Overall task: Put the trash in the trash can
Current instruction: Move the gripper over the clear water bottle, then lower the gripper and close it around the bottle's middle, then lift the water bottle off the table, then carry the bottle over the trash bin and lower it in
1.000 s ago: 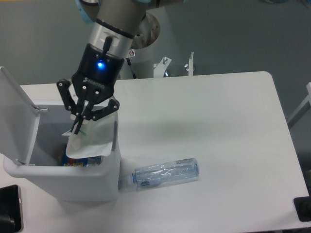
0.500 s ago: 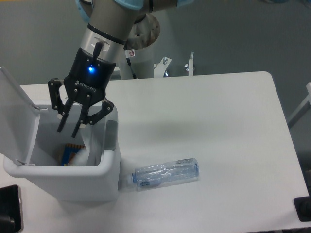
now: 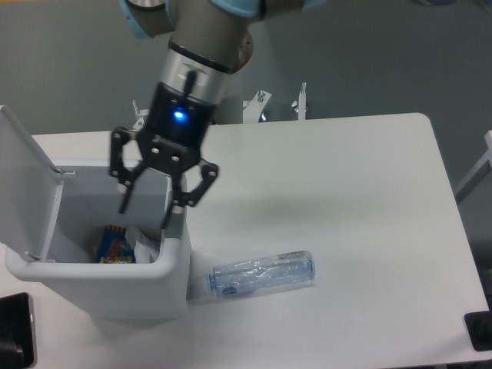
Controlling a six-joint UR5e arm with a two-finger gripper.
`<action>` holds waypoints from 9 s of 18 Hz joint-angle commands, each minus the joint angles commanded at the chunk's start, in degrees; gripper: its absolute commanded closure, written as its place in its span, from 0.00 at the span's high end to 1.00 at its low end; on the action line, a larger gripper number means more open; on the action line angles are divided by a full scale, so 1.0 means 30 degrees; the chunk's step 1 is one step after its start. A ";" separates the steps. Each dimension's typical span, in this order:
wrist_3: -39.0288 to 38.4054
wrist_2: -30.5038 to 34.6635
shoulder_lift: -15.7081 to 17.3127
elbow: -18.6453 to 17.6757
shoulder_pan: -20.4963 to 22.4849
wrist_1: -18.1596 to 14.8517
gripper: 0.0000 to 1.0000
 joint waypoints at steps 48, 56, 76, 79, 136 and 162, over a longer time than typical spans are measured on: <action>1.6268 0.7675 -0.5684 -0.3371 -0.0141 0.0732 1.00; 1.6326 0.7822 -0.7032 -0.2842 -0.0844 0.0967 1.00; 1.6267 0.9170 -0.7736 -0.2490 -0.1578 0.1406 0.72; 1.6238 0.9170 -0.7648 -0.2461 -0.1578 0.1406 0.72; 1.5771 0.8965 -0.6388 -0.0413 0.0736 0.1348 0.55; 0.0627 0.1494 -0.4163 0.6240 0.0856 0.1377 0.55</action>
